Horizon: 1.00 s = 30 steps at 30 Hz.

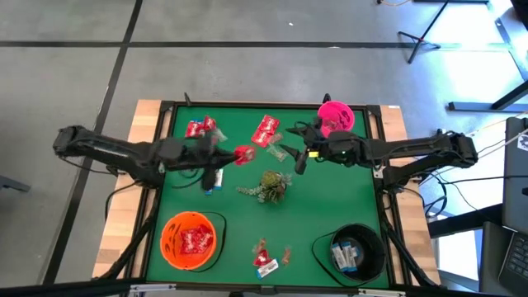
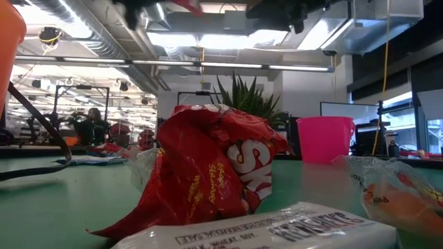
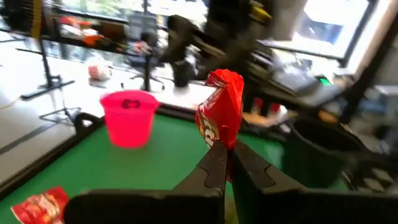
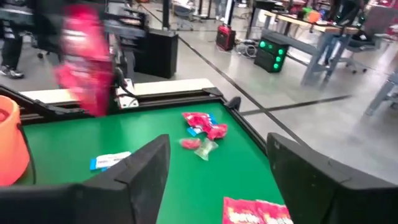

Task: Sort candy
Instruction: Put the red candy into the orange bucket

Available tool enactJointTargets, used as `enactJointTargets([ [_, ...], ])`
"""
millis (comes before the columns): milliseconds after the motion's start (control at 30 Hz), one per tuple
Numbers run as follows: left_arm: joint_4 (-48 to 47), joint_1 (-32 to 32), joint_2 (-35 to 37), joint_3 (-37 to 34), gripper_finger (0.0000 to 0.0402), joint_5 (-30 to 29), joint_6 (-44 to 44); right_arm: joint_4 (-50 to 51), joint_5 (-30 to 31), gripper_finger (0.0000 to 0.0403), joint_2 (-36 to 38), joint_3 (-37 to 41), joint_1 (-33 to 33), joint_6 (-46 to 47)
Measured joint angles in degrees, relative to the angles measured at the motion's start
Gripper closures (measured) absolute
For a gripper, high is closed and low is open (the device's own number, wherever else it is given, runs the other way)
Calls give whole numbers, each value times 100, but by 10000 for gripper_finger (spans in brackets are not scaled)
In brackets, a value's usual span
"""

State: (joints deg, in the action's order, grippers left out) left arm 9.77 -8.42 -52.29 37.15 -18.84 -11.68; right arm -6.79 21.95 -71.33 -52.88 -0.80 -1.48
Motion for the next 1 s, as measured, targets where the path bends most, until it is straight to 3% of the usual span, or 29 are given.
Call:
enactJointTargets([
  [167,-1142,-1286,644,0,401,-248,195,244,79,128,96,0,0,4],
  [400,-1724,-3003,725,113,402,-1369,-6,459,53,127,98,0,0,173],
  [600,-4211,-3966,266,1832,401,-2637,-790,549,53,127,98,0,0,197],
  [767,-5876,-4114,-536,3040,401,-2154,-1760,568,55,127,98,0,2,286],
  [1000,-7256,-4114,-1596,3470,401,-636,-3961,573,53,127,98,0,2,289],
])
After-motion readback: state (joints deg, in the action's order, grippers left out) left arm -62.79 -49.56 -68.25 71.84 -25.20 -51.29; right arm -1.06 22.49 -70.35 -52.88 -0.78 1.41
